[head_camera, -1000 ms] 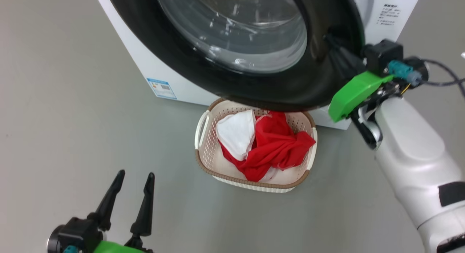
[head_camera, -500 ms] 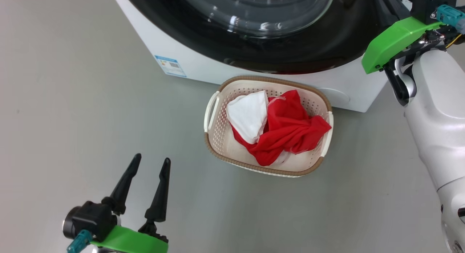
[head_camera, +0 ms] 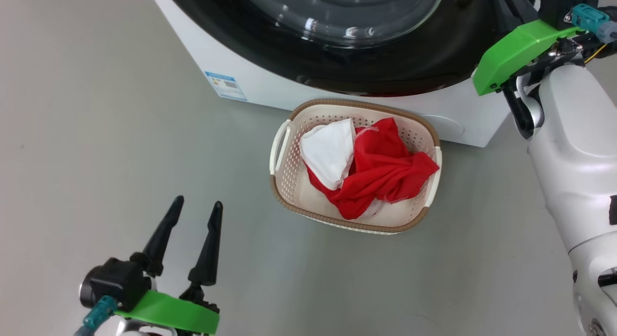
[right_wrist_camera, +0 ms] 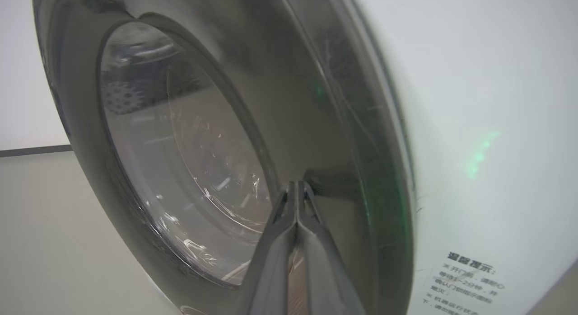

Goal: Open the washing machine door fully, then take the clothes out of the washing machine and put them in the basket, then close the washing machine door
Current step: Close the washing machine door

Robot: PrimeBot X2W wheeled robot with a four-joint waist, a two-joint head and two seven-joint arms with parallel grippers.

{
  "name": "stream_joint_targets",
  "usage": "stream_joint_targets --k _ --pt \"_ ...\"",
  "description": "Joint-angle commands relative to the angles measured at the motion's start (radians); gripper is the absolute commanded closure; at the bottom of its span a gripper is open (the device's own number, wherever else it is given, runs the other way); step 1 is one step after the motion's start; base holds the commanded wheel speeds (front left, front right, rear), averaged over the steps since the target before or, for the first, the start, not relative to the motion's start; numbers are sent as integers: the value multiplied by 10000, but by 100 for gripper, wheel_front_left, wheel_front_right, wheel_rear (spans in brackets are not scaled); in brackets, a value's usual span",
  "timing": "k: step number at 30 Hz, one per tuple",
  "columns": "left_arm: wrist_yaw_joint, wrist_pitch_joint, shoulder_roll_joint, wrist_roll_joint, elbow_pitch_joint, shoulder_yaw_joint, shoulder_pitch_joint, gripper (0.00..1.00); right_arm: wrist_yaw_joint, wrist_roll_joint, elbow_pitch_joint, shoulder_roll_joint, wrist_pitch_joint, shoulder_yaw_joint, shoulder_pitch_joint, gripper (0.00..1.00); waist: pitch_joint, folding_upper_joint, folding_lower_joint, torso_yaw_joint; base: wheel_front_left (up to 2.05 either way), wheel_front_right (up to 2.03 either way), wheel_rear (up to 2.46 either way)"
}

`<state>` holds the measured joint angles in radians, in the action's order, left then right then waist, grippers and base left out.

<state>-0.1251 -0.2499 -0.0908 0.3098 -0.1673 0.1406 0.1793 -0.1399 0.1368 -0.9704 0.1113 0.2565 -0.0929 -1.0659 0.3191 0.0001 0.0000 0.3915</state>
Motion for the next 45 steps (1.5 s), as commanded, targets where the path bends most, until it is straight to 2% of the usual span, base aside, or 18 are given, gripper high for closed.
stream_joint_targets --k 1,3,4,5,7,8,15,19,30,36,45 --pt "-56 -118 -330 17 201 -373 247 0 92 212 345 -233 53 -124 86 94 -118 -1 0 -128 0 0 0" --pt "-56 -118 -353 56 249 -424 247 0 92 388 602 -292 53 -228 310 73 -223 -1 0 -263 0 0 0" --pt "-56 -118 -356 100 281 -463 235 0 92 479 753 -319 53 -296 459 56 -290 -1 0 -345 0 0 0" --pt "-56 -118 -353 148 308 -525 215 0 92 565 911 -341 53 -366 625 45 -363 -1 0 -432 0 0 0" --pt "-56 -118 -352 227 353 -640 166 0 92 724 1280 -372 53 -462 1008 5 -512 -1 0 -623 0 0 0" --pt "-56 -118 -353 252 364 -700 145 0 92 791 1454 -382 53 -503 1233 0 -596 -1 0 -723 0 0 0" --pt "-56 -118 -331 334 383 -977 -225 0 92 980 2853 -448 53 -620 3572 0 -1492 -1 0 -1567 0 0 0" --pt "-56 -118 -419 409 388 -735 -532 0 92 1064 3468 -504 53 -511 4805 0 -1940 -1 0 -1942 0 0 0" --pt "-56 -118 -822 530 421 -440 -1218 0 92 673 5588 -590 53 -26 7211 0 -2715 -1 0 -2939 0 0 0" --pt "-56 -118 -802 218 482 -771 -1518 0 92 642 6323 -604 53 245 8186 0 -3114 -1 0 -3235 0 0 0" --pt "-56 -118 -521 -301 888 -1236 -1799 0 92 340 7143 -608 53 928 9112 0 -3321 -1 0 -3239 0 0 0"
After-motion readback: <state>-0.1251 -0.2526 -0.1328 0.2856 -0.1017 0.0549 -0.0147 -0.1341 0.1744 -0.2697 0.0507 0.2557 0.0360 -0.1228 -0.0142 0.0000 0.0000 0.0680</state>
